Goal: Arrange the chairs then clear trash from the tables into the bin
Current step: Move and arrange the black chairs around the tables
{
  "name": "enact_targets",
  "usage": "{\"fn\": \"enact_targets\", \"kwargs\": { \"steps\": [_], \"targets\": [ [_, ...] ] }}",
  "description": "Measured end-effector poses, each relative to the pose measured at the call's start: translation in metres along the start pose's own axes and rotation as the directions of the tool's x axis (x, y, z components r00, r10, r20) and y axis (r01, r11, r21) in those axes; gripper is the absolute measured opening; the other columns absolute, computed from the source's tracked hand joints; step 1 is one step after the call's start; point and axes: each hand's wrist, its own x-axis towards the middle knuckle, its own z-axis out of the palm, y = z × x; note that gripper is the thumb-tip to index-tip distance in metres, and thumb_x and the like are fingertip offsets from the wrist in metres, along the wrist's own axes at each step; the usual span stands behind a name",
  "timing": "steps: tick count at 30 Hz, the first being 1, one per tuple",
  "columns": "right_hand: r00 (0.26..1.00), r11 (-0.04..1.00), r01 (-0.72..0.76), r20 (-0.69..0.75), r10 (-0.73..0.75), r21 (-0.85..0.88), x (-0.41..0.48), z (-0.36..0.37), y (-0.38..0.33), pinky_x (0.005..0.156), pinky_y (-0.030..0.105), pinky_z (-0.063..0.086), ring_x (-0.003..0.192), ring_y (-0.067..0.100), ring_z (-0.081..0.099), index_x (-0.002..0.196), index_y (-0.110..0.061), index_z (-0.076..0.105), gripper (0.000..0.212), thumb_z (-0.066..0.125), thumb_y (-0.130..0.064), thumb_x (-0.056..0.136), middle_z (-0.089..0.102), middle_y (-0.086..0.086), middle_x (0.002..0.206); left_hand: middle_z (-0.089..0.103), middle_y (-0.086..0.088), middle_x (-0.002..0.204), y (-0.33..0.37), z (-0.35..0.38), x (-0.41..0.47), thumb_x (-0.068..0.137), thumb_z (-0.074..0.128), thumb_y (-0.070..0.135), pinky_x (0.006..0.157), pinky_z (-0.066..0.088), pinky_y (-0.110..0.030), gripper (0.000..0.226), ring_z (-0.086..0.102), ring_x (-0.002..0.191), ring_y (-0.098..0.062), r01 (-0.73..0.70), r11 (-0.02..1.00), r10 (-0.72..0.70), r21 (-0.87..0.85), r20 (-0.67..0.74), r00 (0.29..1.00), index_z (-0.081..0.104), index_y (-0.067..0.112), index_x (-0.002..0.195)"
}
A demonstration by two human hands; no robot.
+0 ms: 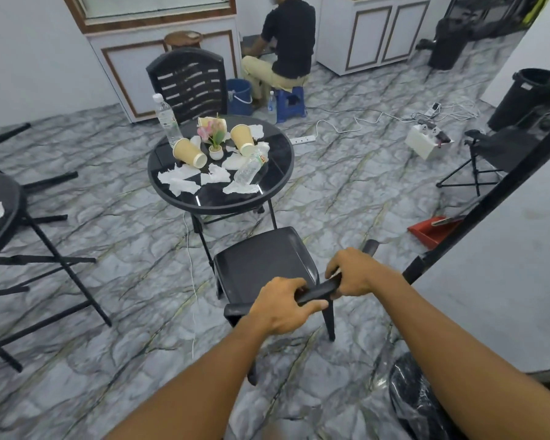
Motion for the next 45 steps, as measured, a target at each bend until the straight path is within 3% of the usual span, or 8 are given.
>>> {"fn": "enact_targets", "kwargs": {
  "steps": [3, 5, 9, 12, 18, 28, 40, 45],
  "targets": [
    [0.983, 0.989, 0.030, 0.173, -0.055, 0.146, 0.009, -0.010, -0.034, 0.075, 0.024, 0.051, 0.096, 0.012, 0.065, 0.107, -0.026, 0.073, 0.066, 0.091, -0.053, 0.049, 0.068, -0.012, 0.100, 0.071, 0.007, 0.116, -0.025, -0.035, -0.004, 0.080, 0.040, 0.085, 0.092, 0.052, -0.038, 0.075, 0.063, 0.106, -0.013, 0.061, 0.995, -0.063, -0.080, -0.013, 0.998, 0.069, 0.026, 0.115],
    [0.982, 0.972, 0.048, 0.165, -0.088, 0.231, 0.020, -0.015, -0.059, 0.080, 0.025, 0.053, 0.098, 0.012, 0.065, 0.109, -0.026, 0.072, 0.068, 0.087, -0.059, 0.052, 0.069, -0.009, 0.104, 0.067, 0.003, 0.125, -0.048, -0.062, -0.008, 0.084, 0.043, 0.079, 0.097, 0.050, -0.040, 0.072, 0.061, 0.114, -0.017, 0.149, 0.987, -0.152, -0.060, -0.052, 0.987, 0.065, 0.024, 0.125],
    [0.991, 0.977, 0.128, -0.063, -0.119, 0.173, 0.056, -0.029, -0.118, 0.094, 0.036, 0.053, 0.107, 0.016, 0.063, 0.117, -0.021, 0.069, 0.050, 0.076, -0.049, 0.076, 0.067, 0.000, 0.119, 0.063, -0.004, 0.130, -0.098, -0.114, -0.021, 0.091, 0.062, 0.045, 0.096, 0.051, -0.040, 0.047, 0.058, 0.119, -0.026, 0.287, 0.956, -0.277, 0.057, -0.133, 0.951, 0.060, 0.020, 0.130],
    [0.979, 0.974, 0.186, -0.108, -0.173, 0.126, 0.089, -0.040, -0.169, 0.102, 0.037, 0.047, 0.118, 0.021, 0.059, 0.126, -0.020, 0.065, 0.045, 0.070, -0.039, 0.085, 0.064, 0.002, 0.130, 0.062, -0.006, 0.131, -0.135, -0.152, -0.036, 0.088, 0.065, 0.033, 0.096, 0.049, -0.039, 0.045, 0.056, 0.123, -0.029, 0.375, 0.924, -0.354, 0.074, -0.204, 0.913, 0.060, 0.019, 0.130],
    [0.953, 0.950, 0.290, -0.122, -0.276, 0.115, 0.165, -0.054, -0.277, 0.101, 0.039, 0.048, 0.124, 0.024, 0.055, 0.133, -0.025, 0.058, 0.051, 0.071, -0.033, 0.084, 0.056, 0.003, 0.139, 0.059, -0.006, 0.131, -0.224, -0.222, -0.057, 0.085, 0.065, 0.031, 0.092, 0.046, -0.034, 0.044, 0.053, 0.122, -0.026, 0.515, 0.855, -0.482, 0.054, -0.278, 0.830, 0.060, 0.021, 0.127],
    [0.923, 0.930, 0.365, -0.147, -0.355, 0.047, 0.309, -0.110, -0.431, 0.104, 0.037, 0.043, 0.132, 0.025, 0.047, 0.140, -0.025, 0.051, 0.059, 0.070, -0.032, 0.085, 0.054, 0.005, 0.141, 0.044, -0.008, 0.151, -0.368, -0.367, -0.028, 0.090, 0.064, 0.026, 0.109, 0.039, -0.038, 0.060, 0.037, 0.141, -0.025, 0.552, 0.834, -0.518, -0.001, -0.350, 0.781, 0.045, 0.016, 0.146],
    [0.901, 0.902, 0.431, -0.072, -0.428, 0.031, 0.516, -0.165, -0.521, 0.108, 0.039, 0.041, 0.138, 0.024, 0.040, 0.142, -0.024, 0.049, 0.058, 0.069, -0.031, 0.088, 0.045, 0.004, 0.149, 0.054, -0.006, 0.141, -0.510, -0.466, 0.082, 0.088, 0.065, 0.023, 0.100, 0.043, -0.034, 0.051, 0.050, 0.129, -0.025, 0.605, 0.793, -0.586, -0.074, -0.363, 0.724, 0.054, 0.016, 0.137],
    [0.871, 0.871, 0.491, -0.045, -0.490, 0.009, 0.620, -0.207, -0.556, 0.107, 0.038, 0.038, 0.137, 0.025, 0.040, 0.142, -0.023, 0.048, 0.057, 0.068, -0.033, 0.089, 0.044, 0.005, 0.150, 0.051, -0.007, 0.145, -0.561, -0.532, 0.134, 0.088, 0.064, 0.020, 0.105, 0.042, -0.037, 0.057, 0.046, 0.133, -0.025, 0.663, 0.743, -0.644, -0.092, -0.369, 0.670, 0.050, 0.015, 0.143]
  ]
}}
